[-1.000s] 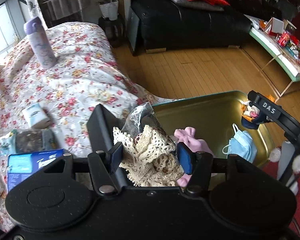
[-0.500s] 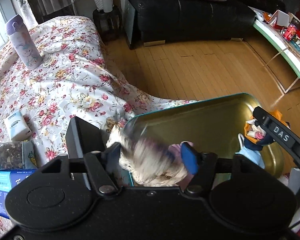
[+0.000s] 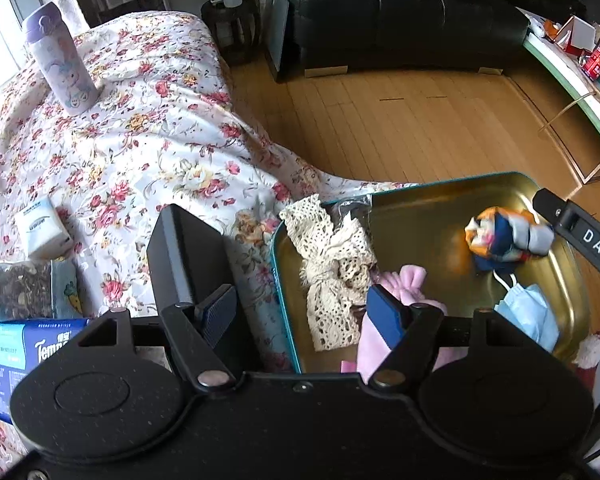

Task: Organize soft objects
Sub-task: 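Carry the lace and bundle to the gold tray and release both, then withdraw both open tools from the tray back toward the bed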

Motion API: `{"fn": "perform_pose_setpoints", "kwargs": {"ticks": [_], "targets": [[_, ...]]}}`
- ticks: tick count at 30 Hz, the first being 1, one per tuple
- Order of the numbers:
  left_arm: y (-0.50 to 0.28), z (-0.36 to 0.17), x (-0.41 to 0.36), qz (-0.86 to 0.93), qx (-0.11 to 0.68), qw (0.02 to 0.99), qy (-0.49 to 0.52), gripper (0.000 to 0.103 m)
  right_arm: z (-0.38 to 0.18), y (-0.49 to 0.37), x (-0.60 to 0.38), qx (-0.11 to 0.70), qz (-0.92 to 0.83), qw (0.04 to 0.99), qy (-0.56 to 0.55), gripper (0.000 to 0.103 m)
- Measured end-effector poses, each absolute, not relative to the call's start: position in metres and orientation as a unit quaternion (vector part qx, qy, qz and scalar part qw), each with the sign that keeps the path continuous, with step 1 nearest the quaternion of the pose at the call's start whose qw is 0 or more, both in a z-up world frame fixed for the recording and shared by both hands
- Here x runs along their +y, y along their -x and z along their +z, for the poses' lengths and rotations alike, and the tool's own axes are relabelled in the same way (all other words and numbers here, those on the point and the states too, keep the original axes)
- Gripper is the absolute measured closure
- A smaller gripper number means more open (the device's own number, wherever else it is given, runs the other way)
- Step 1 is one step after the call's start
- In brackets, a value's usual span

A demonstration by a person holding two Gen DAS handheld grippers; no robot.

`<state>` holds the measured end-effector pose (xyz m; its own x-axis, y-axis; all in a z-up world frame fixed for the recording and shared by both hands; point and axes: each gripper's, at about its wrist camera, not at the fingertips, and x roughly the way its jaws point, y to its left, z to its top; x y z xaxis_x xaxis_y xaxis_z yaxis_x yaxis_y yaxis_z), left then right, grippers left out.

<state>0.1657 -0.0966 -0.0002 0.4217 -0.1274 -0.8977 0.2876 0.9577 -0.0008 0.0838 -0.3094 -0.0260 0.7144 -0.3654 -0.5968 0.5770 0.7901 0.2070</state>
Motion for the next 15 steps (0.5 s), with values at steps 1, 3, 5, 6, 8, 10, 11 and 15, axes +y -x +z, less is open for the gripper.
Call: {"fn": "perform_pose_setpoints", "kwargs": {"ticks": [1, 3, 5, 6, 8, 10, 11, 15], "targets": [[-0.165, 0.000, -0.096, -0.124, 0.524, 0.839, -0.076, 0.035, -0.026, -0.083, -0.310, 0.273, -0.261, 0.906, -0.193, 0.021], [-0.163, 0.000, -0.096, -0.125, 0.525, 0.838, -0.077, 0.035, -0.026, -0.084, -0.310, 0.273, -0.262, 0.905, -0.193, 0.021], [-0.162, 0.000, -0.095, -0.125, 0.525, 0.838, -0.076, 0.035, -0.026, -0.084, -0.310, 0.274, -0.264, 0.904, -0.193, 0.021], [-0.162, 0.000, -0.094, -0.125, 0.525, 0.838, -0.076, 0.035, -0.026, -0.084, -0.310, 0.274, -0.265, 0.904, -0.192, 0.021], [-0.161, 0.000, -0.093, -0.125, 0.525, 0.838, -0.074, 0.035, -0.026, -0.085, -0.310, 0.276, -0.268, 0.903, -0.190, 0.021], [-0.159, 0.001, -0.091, -0.125, 0.525, 0.839, -0.072, 0.035, -0.027, -0.085, -0.308, 0.278, -0.268, 0.903, -0.188, 0.021], [-0.158, 0.001, -0.090, -0.125, 0.525, 0.839, -0.072, 0.034, -0.027, -0.086, -0.307, 0.278, -0.268, 0.903, -0.187, 0.021], [-0.155, 0.003, -0.082, -0.118, 0.521, 0.842, -0.071, 0.034, -0.027, -0.087, -0.304, 0.282, -0.269, 0.904, -0.174, 0.021]]}}
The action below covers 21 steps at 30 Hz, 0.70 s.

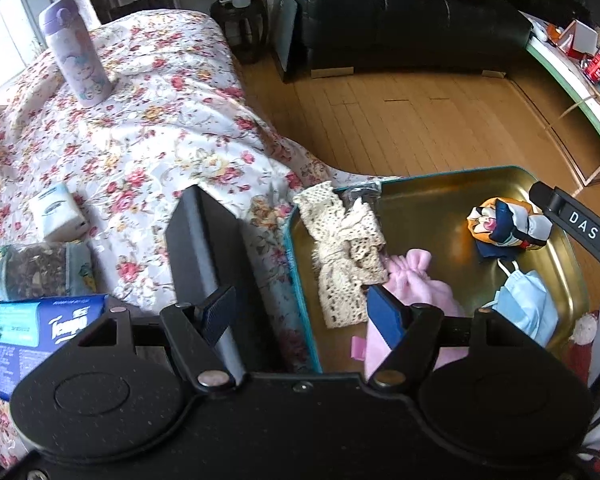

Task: Organize soft objects
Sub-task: 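Withdraw both open tools from the tray back toward the bed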

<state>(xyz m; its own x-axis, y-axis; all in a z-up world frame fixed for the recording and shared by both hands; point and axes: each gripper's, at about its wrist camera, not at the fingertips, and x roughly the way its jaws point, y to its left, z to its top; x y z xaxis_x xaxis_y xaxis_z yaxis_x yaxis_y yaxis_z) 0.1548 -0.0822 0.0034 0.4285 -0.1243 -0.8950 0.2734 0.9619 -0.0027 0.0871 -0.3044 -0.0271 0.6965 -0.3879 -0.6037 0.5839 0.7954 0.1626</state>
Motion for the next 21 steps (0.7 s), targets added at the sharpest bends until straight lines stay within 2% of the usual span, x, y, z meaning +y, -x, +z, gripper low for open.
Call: {"fn": "perform_pose_setpoints", "kwargs": {"ticks": [12, 16, 21], "targets": [[-0.136, 0.028, -0.010, -0.061, 0.496, 0.865, -0.056, 0.033, -0.028, -0.084, -0.291, 0.289, -0.267, 0.909, -0.135, 0.020], [-0.130, 0.036, 0.031, -0.027, 0.484, 0.873, -0.056, 0.021, -0.026, -0.080, -0.282, 0.286, -0.258, 0.915, -0.122, 0.020], [-0.120, 0.041, 0.087, 0.021, 0.473, 0.879, -0.057, 0.021, -0.022, -0.074, -0.267, 0.274, -0.245, 0.924, -0.108, 0.018]]}}
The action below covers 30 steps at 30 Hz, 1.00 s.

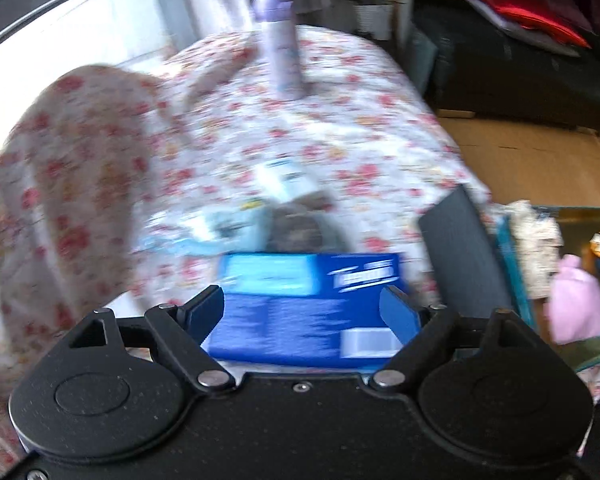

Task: Organize soft objects
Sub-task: 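Withdraw both open tools from the tray back toward the bed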

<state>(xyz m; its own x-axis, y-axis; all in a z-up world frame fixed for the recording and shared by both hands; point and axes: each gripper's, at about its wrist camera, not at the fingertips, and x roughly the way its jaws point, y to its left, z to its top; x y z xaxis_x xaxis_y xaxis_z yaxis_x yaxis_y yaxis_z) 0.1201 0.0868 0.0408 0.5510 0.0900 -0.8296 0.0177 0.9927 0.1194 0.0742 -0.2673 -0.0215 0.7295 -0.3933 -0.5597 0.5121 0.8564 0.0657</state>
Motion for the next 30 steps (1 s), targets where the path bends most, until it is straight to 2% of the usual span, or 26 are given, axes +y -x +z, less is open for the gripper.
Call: {"fn": "perform_pose_setpoints", "kwargs": {"ticks": [10, 22, 30], "targets": [[-0.095, 0.024, 0.157, 0.055, 0.488, 0.871, -0.008, 0.021, -0.014, -0.048, -0.232, 0.255, -0.210, 0.938, -0.100, 0.018], [-0.052, -0.007, 0.121, -0.098, 0.503, 0.852, -0.104, 0.020, -0.026, -0.005, -0.152, 0.289, -0.159, 0.943, -0.044, 0.017], [-0.049, -0.022, 0.112, -0.128, 0.517, 0.843, -0.079, 0.018, -0.030, 0.015, -0.137, 0.305, -0.161, 0.936, -0.069, 0.016]]}}
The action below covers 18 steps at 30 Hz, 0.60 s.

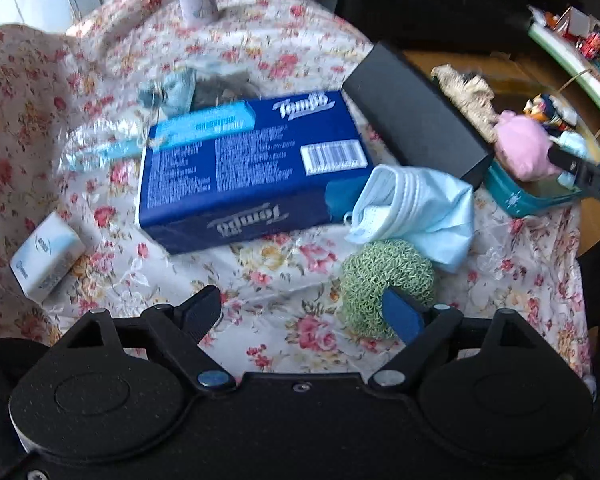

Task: Organize soft objects
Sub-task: 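Withdraw both open tools from the tray back toward the bed, then grasp the green knitted ball with the left tool while the right tool approaches the blue mask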

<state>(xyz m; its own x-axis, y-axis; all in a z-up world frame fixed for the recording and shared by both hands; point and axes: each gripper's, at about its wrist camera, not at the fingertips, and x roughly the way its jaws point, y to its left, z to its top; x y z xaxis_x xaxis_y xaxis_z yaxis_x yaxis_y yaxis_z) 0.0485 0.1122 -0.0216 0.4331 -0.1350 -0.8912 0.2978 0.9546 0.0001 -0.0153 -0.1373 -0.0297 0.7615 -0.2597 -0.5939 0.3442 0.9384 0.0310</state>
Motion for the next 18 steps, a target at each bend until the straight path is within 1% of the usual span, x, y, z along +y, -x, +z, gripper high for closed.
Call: {"fn": "perform_pose_setpoints", "kwargs": {"ticks": [5, 12, 18], "targets": [[-0.042, -0.019, 0.116, -0.164, 0.496, 0.850, -0.066, 0.018, -0.039, 0.018, -0.133, 0.321, -0.164, 0.930, -0.071, 0.016], [-0.028, -0.016, 0.106, -0.214, 0.467, 0.855, -0.077, 0.018, -0.040, 0.016, -0.133, 0.326, -0.160, 0.929, -0.066, 0.016], [-0.032, -0.019, 0.104, -0.214, 0.483, 0.846, -0.073, 0.018, -0.040, 0.016, -0.129, 0.325, -0.151, 0.932, -0.057, 0.016]]}}
